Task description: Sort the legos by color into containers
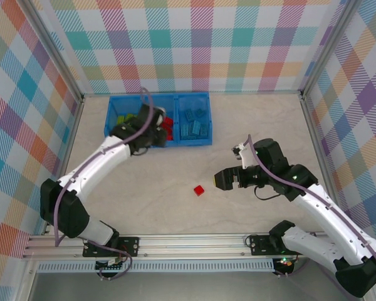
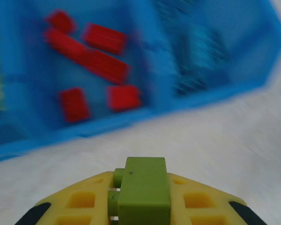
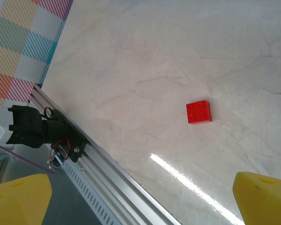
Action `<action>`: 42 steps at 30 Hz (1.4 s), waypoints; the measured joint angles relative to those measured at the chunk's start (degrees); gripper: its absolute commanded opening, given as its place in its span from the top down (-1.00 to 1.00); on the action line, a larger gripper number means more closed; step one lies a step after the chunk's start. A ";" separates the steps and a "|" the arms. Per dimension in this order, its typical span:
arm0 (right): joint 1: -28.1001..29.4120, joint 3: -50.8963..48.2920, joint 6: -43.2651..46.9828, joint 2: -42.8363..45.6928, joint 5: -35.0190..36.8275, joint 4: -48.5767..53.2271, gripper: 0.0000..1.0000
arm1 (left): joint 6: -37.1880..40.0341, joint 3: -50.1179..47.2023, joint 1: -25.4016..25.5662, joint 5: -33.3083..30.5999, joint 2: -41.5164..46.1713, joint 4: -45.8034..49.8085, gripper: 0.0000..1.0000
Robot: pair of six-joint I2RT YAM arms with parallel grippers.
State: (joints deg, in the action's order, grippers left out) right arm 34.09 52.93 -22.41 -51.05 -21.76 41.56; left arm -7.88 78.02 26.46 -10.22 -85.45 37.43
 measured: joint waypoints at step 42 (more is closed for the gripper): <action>17.77 0.22 -5.66 -27.67 21.46 -6.23 -0.90 | 18.27 -10.03 -2.89 22.12 35.91 8.59 -0.16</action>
State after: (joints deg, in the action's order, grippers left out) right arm 51.86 53.15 -28.08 -78.72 -0.30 35.33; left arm 10.39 67.99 23.57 11.90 -49.54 46.02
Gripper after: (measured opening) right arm 0.966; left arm 0.571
